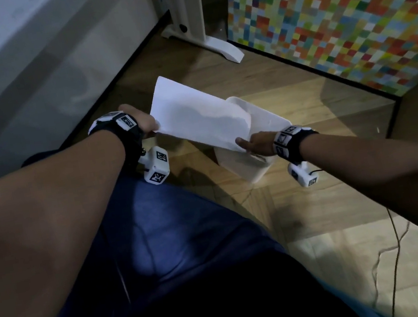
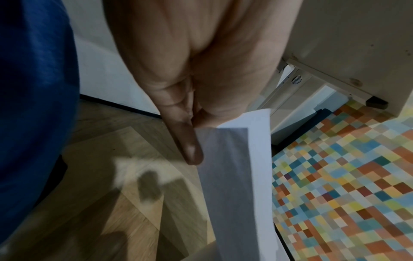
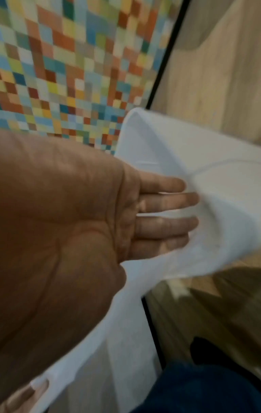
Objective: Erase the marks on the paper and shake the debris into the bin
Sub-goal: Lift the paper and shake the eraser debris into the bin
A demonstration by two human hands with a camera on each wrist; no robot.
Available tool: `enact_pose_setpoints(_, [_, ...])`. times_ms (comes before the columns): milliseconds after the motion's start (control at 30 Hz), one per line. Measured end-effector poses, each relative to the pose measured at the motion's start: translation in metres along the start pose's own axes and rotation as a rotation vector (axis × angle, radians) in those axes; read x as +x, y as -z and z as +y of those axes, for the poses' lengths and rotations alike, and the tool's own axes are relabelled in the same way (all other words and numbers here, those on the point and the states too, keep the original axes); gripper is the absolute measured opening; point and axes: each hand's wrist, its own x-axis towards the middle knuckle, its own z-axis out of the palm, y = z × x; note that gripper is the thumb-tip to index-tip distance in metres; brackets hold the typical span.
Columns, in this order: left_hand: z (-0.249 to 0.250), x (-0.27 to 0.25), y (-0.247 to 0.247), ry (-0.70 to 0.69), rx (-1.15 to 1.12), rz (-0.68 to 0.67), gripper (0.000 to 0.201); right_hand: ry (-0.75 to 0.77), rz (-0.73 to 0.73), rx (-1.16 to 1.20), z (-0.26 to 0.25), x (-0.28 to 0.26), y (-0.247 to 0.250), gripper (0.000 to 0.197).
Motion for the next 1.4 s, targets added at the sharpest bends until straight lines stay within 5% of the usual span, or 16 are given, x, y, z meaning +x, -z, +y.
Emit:
enact_pose_setpoints(133, [0.004, -0.007, -0.004, -0.003, -0.025, -0.01, 0.065, 0.235, 0.253, -0.041, -0.044, -0.004, 0.022, 0.057])
enact_pose_setpoints(267, [0.002, 0.013, -0.014, 0.018, -0.014, -0.016, 0.063, 0.586, 0.105, 0.249, -0.097, -0.013, 0.009, 0.058])
enact_pose_setpoints(400, [0.003, 0.004, -0.005, 0.011, -0.024, -0.009, 0.056, 0.527, 0.0, 0.235, -0.07, -0.006, -0.008, 0.063])
enact_pose_setpoints(533, [0.006, -0.021, 0.013, 0.001, 0.007, -0.024, 0.035, 0.165, -0.002, 0.1, -0.017, -0.011, -0.003, 0.072])
enact_pose_setpoints(600, [0.003, -0.008, 0.012, 0.019, 0.029, -0.017, 0.042, 0.057, 0.076, -0.02, -0.007, -0.009, 0.005, 0.07])
enact_pose_setpoints(667, [-0.002, 0.011, 0.006, 0.019, 0.02, -0.018, 0.048, 0.108, 0.189, -0.064, -0.018, -0.004, 0.012, 0.057])
enact_pose_setpoints(767, [0.01, -0.024, 0.006, -0.007, -0.021, -0.054, 0.034, 0.405, 0.316, 0.082, -0.063, 0.004, 0.018, 0.049])
enact_pose_setpoints(900, [0.017, -0.032, 0.0, -0.046, -0.062, -0.047, 0.017, 0.594, 0.233, 0.165, -0.11, 0.008, 0.023, 0.058])
enact_pose_setpoints(1200, [0.008, -0.025, 0.015, -0.054, -0.054, -0.03, 0.021, -0.075, 0.049, 0.087, -0.017, 0.016, 0.008, 0.071])
enact_pose_setpoints(1300, [0.008, -0.025, 0.012, -0.045, -0.064, -0.035, 0.021, 0.05, 0.199, 0.197, -0.037, 0.013, 0.009, 0.071])
enact_pose_setpoints(1400, [0.012, -0.029, 0.008, -0.05, -0.086, -0.036, 0.017, 0.36, 0.152, 0.324, -0.081, 0.002, 0.005, 0.075])
